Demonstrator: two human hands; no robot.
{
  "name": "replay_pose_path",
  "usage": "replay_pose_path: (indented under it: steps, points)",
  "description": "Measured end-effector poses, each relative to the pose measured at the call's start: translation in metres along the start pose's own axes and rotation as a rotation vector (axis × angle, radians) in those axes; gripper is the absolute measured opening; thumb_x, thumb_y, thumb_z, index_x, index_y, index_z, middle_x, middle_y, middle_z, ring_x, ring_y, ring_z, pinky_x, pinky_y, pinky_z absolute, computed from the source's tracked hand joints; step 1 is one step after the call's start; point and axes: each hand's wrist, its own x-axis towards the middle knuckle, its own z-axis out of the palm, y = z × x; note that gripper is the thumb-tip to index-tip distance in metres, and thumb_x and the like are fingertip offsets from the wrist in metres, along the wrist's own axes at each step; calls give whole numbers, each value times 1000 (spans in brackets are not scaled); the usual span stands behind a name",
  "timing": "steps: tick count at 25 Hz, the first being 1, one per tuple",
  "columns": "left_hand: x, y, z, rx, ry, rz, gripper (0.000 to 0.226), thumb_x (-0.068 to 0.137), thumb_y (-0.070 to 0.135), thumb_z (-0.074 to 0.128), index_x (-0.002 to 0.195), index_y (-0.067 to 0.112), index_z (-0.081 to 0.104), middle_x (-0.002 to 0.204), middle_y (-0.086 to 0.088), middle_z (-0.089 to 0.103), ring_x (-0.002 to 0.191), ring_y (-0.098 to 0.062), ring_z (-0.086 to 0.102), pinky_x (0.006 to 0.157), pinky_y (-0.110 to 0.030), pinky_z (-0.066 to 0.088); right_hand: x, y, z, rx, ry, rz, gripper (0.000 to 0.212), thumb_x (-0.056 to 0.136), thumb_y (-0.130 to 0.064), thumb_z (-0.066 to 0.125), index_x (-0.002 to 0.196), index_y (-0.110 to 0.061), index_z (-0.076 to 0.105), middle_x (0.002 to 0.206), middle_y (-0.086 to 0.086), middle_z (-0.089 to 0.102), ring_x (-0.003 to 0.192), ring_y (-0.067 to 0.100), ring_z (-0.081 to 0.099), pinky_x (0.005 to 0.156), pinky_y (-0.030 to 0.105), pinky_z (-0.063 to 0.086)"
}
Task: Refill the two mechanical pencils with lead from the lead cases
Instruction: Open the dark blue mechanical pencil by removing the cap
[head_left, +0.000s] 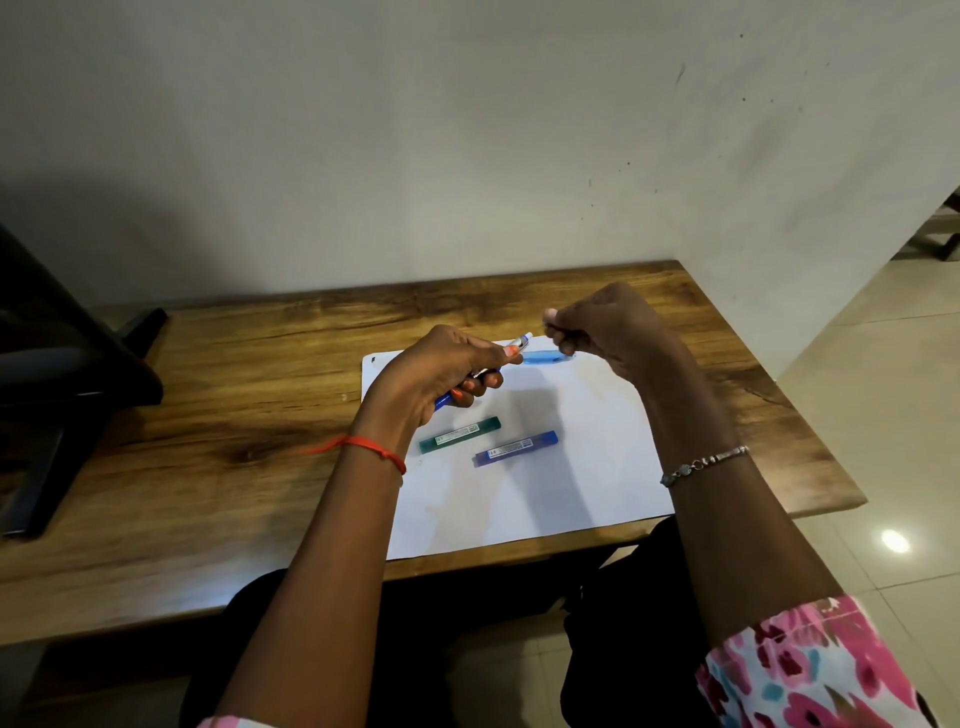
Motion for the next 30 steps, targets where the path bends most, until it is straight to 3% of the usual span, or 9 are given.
replay_pose_path:
  steps: [3, 7, 11, 16, 19, 23, 25, 27, 30]
  points:
    - [-2, 0, -7, 27, 13, 7, 26, 86, 22, 61, 102, 2, 68, 59, -4, 48, 34, -4, 30, 35, -13, 24, 5, 3, -15, -126, 122, 93, 14, 83, 0, 65, 83, 14, 65, 62, 14, 58, 42, 14, 55, 47, 17, 53]
    - [-2, 1, -6, 43, -9, 41, 25, 87, 20, 61, 103, 3, 68, 62, -5, 51, 37, -5, 31, 37, -13, 24, 4, 9, -14, -518, -10, 351, 14, 77, 2, 71, 79, 7, 58, 38, 9, 59, 31, 15, 58, 46, 24, 54]
    - [-1, -1, -2, 50, -15, 31, 26, 86, 19, 61, 105, 2, 67, 64, -6, 53, 37, -5, 32, 36, -13, 25, 4, 13, -6, -762, -29, 276, 25, 71, -1, 77, 80, 0, 54, 35, 3, 57, 33, 11, 58, 54, 26, 53]
    - [0, 0, -5, 50, -10, 41, 26, 86, 20, 61, 105, 3, 68, 64, -4, 53, 37, -5, 33, 36, -13, 25, 6, 15, -7, -757, -16, 203, 29, 74, -4, 75, 99, 7, 64, 68, 14, 68, 63, 24, 67, 84, 38, 57]
    - [0, 0, -4, 52, -9, 36, 26, 86, 19, 61, 105, 2, 68, 64, -4, 54, 37, -5, 33, 36, -13, 25, 7, 13, -12, -736, -15, 219, 28, 79, -2, 69, 104, 9, 63, 71, 14, 67, 79, 29, 71, 92, 41, 53]
    - [1, 0, -6, 53, -2, 29, 27, 86, 19, 62, 105, 1, 68, 64, -4, 55, 37, -5, 33, 36, -13, 26, 7, 8, -15, -713, -32, 276, 28, 82, 2, 65, 110, 7, 60, 73, 13, 68, 64, 19, 69, 83, 28, 56]
    - [0, -1, -5, 53, -1, 26, 27, 86, 18, 62, 106, 1, 67, 64, -5, 55, 36, -5, 34, 36, -13, 26, 5, 6, -15, -694, -49, 282, 25, 85, 2, 62, 109, 3, 59, 69, 7, 64, 43, 7, 63, 52, 10, 51]
    - [0, -1, -5, 53, 0, 24, 27, 86, 18, 62, 106, 1, 67, 64, -5, 55, 36, -4, 34, 36, -13, 26, 4, 5, -15, -689, -48, 274, 21, 86, 1, 60, 108, 2, 61, 74, 7, 66, 36, 6, 58, 36, 10, 43]
    - [1, -1, -4, 55, -2, 21, 27, 86, 18, 62, 106, 1, 67, 64, -5, 55, 35, -4, 34, 36, -13, 26, 5, 7, -17, -665, -20, 254, 21, 82, 4, 64, 102, 10, 66, 85, 17, 69, 50, 14, 60, 61, 22, 55]
